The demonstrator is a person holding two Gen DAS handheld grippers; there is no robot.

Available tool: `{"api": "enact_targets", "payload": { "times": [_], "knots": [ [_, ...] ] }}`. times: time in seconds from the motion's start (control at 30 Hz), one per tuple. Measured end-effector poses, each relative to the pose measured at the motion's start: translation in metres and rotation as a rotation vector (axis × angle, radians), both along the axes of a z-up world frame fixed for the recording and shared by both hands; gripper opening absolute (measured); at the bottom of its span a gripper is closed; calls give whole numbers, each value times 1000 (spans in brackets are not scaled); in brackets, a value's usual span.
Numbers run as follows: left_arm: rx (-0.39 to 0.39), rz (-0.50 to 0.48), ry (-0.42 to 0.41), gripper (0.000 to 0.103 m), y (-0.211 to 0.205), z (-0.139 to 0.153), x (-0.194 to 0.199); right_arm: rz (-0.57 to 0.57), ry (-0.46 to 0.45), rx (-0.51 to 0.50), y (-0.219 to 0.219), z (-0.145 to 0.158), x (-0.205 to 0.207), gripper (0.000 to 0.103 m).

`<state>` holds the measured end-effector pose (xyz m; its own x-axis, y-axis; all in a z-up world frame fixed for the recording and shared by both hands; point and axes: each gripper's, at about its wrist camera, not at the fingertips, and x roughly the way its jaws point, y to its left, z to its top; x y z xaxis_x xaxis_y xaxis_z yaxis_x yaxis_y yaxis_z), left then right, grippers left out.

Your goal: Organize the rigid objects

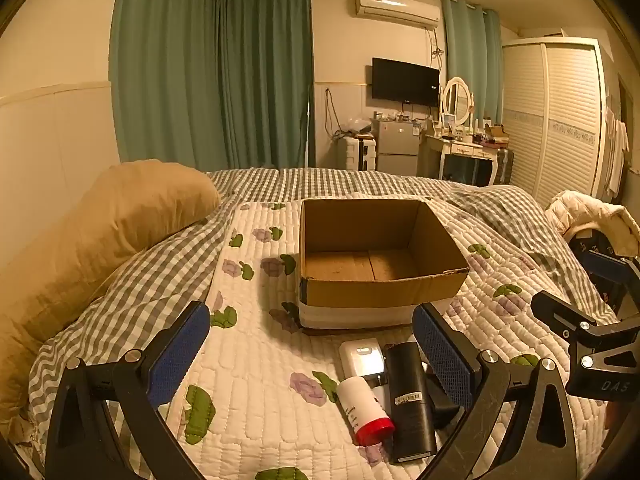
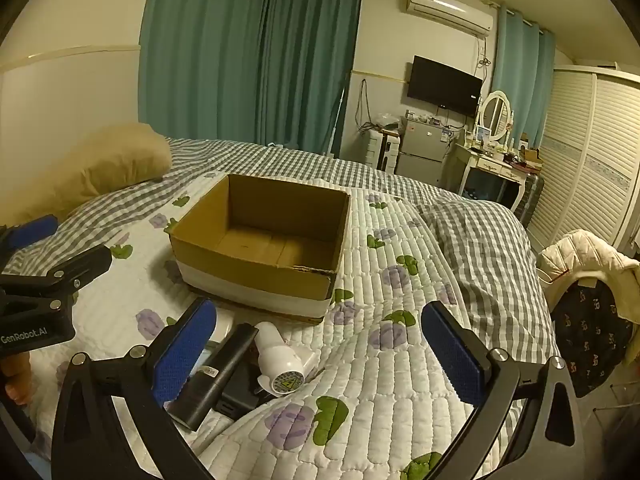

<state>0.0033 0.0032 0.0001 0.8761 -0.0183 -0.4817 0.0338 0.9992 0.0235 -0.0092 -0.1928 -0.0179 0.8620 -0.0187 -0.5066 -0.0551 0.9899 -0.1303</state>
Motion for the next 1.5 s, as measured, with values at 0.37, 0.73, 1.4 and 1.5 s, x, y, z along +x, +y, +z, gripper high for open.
{"api": "enact_targets", "payload": {
  "times": [0.37,0.73,1.4,1.5],
  "knots": [
    [0,1,6,103,-3,-3,-2,7,12,5,1,-4,1,103],
    [-1,2,10,103,-2,-4,-2,9,20,8,-1,-5,2,103],
    [-10,6,22,103,-4,-12,-6,15,29,13,1,-7,3,103],
    [-10,6,23,103,-3,-12,-6,15,29,13,1,-7,3,103]
  ]
}}
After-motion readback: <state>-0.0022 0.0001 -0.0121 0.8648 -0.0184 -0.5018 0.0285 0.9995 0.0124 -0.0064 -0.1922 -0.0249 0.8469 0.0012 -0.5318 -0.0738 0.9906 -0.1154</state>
